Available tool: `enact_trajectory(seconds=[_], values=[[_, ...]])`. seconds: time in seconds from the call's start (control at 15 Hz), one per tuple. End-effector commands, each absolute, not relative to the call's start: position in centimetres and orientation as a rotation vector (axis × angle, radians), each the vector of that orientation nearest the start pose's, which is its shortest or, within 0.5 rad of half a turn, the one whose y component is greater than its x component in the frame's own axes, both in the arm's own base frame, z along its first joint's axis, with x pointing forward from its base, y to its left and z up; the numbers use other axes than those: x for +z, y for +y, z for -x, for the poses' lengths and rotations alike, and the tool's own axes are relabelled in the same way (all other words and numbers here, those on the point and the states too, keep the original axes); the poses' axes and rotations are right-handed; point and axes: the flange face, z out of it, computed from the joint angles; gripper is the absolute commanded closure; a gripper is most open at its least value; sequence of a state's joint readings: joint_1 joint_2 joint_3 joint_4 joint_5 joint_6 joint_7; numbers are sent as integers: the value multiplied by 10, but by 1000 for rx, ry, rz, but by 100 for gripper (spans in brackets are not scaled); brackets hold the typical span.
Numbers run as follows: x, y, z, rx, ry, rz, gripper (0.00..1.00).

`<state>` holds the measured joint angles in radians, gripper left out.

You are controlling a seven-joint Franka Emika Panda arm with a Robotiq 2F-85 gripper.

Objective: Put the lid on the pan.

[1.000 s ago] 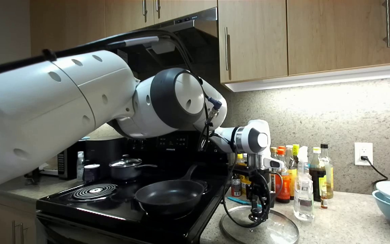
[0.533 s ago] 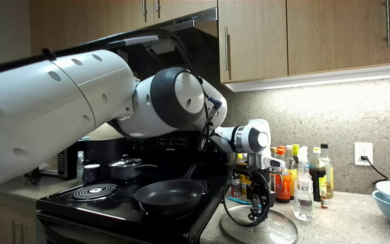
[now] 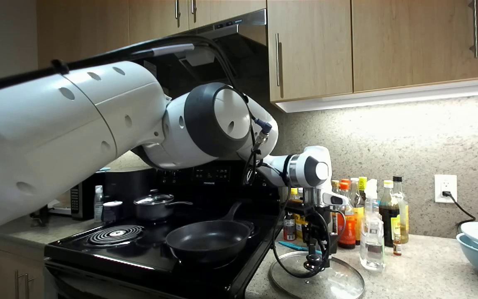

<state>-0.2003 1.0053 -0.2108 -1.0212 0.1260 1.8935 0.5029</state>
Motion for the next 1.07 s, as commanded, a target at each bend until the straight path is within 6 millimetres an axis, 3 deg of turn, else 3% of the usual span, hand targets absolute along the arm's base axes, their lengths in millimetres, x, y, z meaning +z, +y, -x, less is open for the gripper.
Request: enact_trajectory(seconds=[0.0,0.53,0.6,1.0], values=[[231,-246,-726,156,1365,2892,2],[261,-250,-727,-89,1383,2798,0],[250,-251,-737,-72,1365,2857,0],[242,-248,-732,-58,1319,2909,0]])
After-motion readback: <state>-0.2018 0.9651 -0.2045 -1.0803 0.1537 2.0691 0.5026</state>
